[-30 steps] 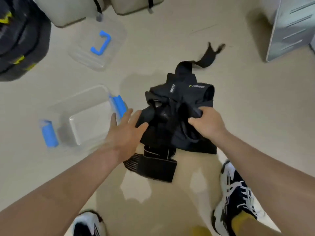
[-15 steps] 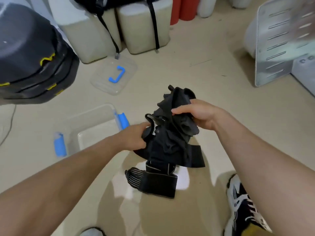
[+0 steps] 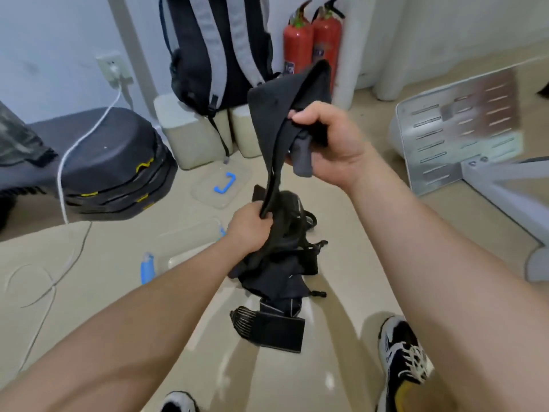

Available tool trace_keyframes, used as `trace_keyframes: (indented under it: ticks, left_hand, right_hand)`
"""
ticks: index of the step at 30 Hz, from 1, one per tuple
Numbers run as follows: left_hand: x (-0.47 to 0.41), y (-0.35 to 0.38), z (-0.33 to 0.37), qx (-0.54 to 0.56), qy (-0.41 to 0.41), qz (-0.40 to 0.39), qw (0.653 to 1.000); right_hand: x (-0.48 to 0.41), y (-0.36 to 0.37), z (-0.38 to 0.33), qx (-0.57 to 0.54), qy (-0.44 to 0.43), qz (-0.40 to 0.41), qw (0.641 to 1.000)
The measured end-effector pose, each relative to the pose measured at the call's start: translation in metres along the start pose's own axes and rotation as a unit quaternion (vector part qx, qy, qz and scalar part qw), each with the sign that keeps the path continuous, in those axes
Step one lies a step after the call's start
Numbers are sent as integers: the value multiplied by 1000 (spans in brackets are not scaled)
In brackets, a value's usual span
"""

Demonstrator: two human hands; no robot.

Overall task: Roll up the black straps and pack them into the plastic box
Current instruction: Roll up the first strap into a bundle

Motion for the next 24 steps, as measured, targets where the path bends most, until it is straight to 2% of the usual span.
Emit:
trace_keyframes:
  ticks: [2,5,6,8,10,11,12,13,14,15,16,20,22,24]
  left_hand:
    - [11,-24,12,40,-17,32,999]
    - [22,-48,20,156,-16,-9,988]
    - [25,-51,20,194,-18,-34,980]
    - [26,-48,10,259,-34,-88,961]
    - [20,-26,-16,277,-81,-127,949]
    - [15,-10,-34,219,-96,-131,962]
    - [10,7,-53,95,-93,-134,982]
    - [8,26,-72,-35,-87,-134,986]
    - [6,46,-89,-134,-69,-134,979]
    - [7,64,-107,-177,-64,-142,972]
    - [9,80,-124,-179,-69,-149,970]
    - [4,116,-173,-177,-88,-127,972]
    - [-7,129,-189,-167,-109,-110,974]
    - [-21,137,-203,-90,-165,-90,978]
  right_hand:
    - [1,-4,-23,109,-67,99,987]
    - [4,-43,-33,262,-162,313,898]
    - [6,-56,-29,284,-162,365,871]
    - [10,-81,-10,332,-108,431,832]
    - [16,-97,23,413,-37,444,794]
    - [20,-103,44,441,-2,435,785]
    - [26,-112,69,454,32,417,787]
    - [33,-123,97,447,74,393,800]
    - [39,-133,126,426,117,366,819]
    - [48,-143,153,401,162,342,834]
    - [55,-154,178,383,197,328,841]
    - [75,-188,248,352,298,321,827]
    - [78,-203,272,350,318,326,819]
    - [71,-216,286,400,320,316,798]
Point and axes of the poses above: each hand's wrist, its own x-axis away from the middle knuckle, its own y-axis out of the palm, z = x × y, the point moved 6 cm from there along -x, towards the middle knuckle, and after that the axes turned 4 degrees about -y, right-handed, at the moved point
